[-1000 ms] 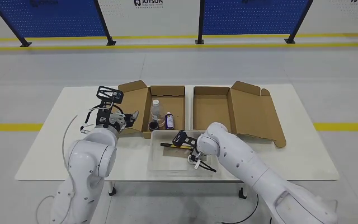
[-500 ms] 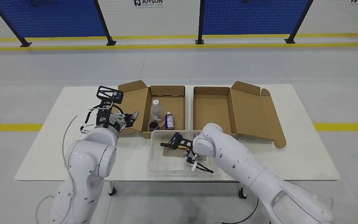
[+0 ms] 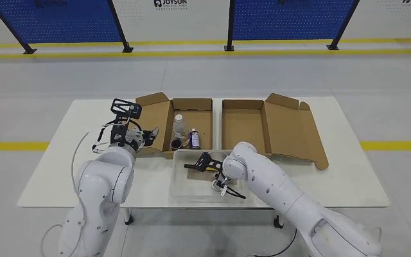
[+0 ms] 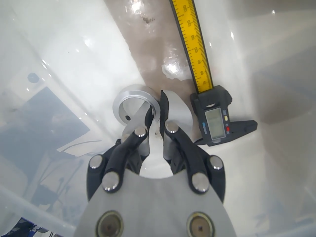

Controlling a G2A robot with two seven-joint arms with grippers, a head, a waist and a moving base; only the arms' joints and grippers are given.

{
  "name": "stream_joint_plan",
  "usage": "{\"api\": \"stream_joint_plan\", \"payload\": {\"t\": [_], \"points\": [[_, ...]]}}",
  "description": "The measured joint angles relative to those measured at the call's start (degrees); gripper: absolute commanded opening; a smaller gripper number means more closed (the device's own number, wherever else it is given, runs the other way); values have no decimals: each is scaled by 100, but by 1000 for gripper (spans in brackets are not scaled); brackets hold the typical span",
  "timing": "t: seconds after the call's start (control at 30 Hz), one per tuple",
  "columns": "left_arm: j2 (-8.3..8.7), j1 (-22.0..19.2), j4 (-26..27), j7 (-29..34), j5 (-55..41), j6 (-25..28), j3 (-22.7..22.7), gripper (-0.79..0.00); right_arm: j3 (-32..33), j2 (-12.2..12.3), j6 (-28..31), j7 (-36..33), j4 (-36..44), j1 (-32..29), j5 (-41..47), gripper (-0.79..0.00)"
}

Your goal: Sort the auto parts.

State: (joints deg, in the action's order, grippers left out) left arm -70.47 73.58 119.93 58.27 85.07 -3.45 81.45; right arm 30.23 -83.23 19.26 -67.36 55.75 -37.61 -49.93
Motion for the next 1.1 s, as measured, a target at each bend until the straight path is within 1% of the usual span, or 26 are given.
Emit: {"api": "stream_joint_plan", "payload": {"t": [0.03,0.07,0.1,0.37,0.5,0.67,0.8,0.9,1.03,1.1], "points": [[0,0,0,0,0,0,0,0,3,-5,6,-1,-9,0,4,-708],[0,0,0,0,0,0,0,0,5,-9,9,-1,-15,1,5,-736],[0,0,0,0,0,0,0,0,5,-14,14,-3,-22,1,5,-785],[0,0,0,0,0,0,0,0,35,-48,39,24,-84,8,33,-785],[0,0,0,0,0,0,0,0,204,2,27,170,78,-27,105,-785],[0,0,0,0,0,0,0,0,625,184,20,342,609,-224,204,-785],[0,0,0,0,0,0,0,0,1083,388,68,475,1265,-549,288,-785],[0,0,0,0,0,0,0,0,1523,564,177,609,1827,-894,399,-785],[0,0,0,0,0,0,0,0,2222,785,514,961,2451,-1530,954,-785],[0,0,0,0,0,0,0,0,2493,861,706,1123,2634,-1797,1228,-785]]}}
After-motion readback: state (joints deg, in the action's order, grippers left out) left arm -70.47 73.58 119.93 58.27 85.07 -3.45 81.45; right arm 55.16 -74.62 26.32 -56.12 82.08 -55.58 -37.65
